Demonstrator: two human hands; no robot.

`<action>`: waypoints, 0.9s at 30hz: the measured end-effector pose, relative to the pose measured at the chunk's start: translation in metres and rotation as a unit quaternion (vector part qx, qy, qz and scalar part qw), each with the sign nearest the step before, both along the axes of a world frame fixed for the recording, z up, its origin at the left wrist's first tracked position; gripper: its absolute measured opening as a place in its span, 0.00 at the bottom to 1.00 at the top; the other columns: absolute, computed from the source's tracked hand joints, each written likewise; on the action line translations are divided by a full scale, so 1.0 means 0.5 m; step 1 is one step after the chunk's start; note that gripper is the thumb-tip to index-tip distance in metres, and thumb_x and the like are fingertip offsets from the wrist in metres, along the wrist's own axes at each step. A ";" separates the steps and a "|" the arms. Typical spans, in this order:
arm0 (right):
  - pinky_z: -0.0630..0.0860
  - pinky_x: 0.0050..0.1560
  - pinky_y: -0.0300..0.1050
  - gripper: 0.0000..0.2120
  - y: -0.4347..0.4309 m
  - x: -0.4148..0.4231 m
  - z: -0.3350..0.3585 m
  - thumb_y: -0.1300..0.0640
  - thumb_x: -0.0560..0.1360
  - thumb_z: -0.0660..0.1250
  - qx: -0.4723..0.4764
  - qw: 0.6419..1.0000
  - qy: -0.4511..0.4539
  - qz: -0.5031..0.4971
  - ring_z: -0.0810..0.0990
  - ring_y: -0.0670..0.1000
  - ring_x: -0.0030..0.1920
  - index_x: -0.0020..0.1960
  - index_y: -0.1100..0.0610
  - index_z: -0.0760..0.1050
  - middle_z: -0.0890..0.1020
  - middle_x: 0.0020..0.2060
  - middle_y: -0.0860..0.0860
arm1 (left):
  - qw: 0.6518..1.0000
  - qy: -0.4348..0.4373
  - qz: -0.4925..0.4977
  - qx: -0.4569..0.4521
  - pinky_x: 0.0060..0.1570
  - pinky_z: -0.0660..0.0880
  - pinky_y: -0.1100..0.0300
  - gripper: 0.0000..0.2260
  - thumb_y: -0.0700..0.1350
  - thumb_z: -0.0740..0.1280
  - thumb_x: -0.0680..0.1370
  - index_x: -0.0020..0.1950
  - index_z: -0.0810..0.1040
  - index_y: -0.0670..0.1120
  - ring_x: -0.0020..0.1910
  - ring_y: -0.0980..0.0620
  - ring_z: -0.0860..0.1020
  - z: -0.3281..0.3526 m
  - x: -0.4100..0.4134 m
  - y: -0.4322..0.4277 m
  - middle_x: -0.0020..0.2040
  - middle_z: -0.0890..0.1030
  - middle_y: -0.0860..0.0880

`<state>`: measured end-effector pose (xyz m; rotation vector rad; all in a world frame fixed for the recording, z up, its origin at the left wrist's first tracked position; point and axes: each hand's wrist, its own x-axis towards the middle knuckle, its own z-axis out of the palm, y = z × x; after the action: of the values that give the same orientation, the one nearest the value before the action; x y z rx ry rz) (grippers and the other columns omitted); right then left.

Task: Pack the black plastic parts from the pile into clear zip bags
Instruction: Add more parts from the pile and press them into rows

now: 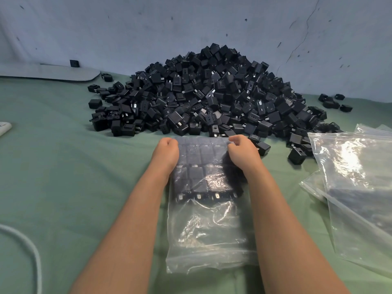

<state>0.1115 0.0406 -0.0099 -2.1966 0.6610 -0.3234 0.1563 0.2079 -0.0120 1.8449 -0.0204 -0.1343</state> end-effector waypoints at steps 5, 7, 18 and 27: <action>0.65 0.46 0.42 0.18 -0.002 0.003 -0.003 0.59 0.79 0.56 -0.046 0.999 0.016 0.022 0.69 0.48 0.45 0.67 0.53 0.69 0.78 0.59 0.52 | 1.000 0.005 -0.001 -0.001 0.48 0.61 0.62 0.08 0.42 0.53 0.80 0.54 0.70 0.46 0.49 0.51 0.68 0.000 0.000 0.000 0.50 0.72 0.50; 0.66 0.47 0.43 0.18 -0.001 0.002 -0.002 0.59 0.79 0.56 -0.053 0.998 0.024 0.029 0.69 0.48 0.45 0.69 0.52 0.68 0.78 0.59 0.53 | 1.000 0.007 -0.001 -0.005 0.48 0.61 0.62 0.08 0.42 0.53 0.81 0.54 0.70 0.46 0.50 0.51 0.68 -0.001 -0.002 0.000 0.51 0.72 0.49; 0.71 0.62 0.47 0.19 -0.008 -0.095 0.019 0.57 0.78 0.61 -0.056 0.998 0.022 0.034 0.75 0.54 0.60 0.68 0.57 0.71 0.77 0.63 0.56 | 0.998 0.033 -0.029 -0.048 0.48 0.71 0.57 0.11 0.40 0.55 0.78 0.56 0.74 0.41 0.42 0.52 0.71 -0.022 -0.028 0.035 0.45 0.76 0.45; 0.65 0.48 0.38 0.16 0.039 -0.138 -0.022 0.60 0.78 0.57 -0.049 0.998 -0.048 0.000 0.72 0.47 0.48 0.64 0.55 0.74 0.78 0.60 0.52 | 0.995 0.041 -0.036 -0.081 0.66 0.69 0.45 0.16 0.47 0.55 0.79 0.62 0.74 0.43 0.62 0.45 0.74 -0.026 -0.079 0.042 0.60 0.78 0.44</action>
<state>0.0423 0.0603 -0.0208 -2.2579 0.6043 -0.4679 0.1169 0.2290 -0.0250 1.6766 -0.0403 -0.2518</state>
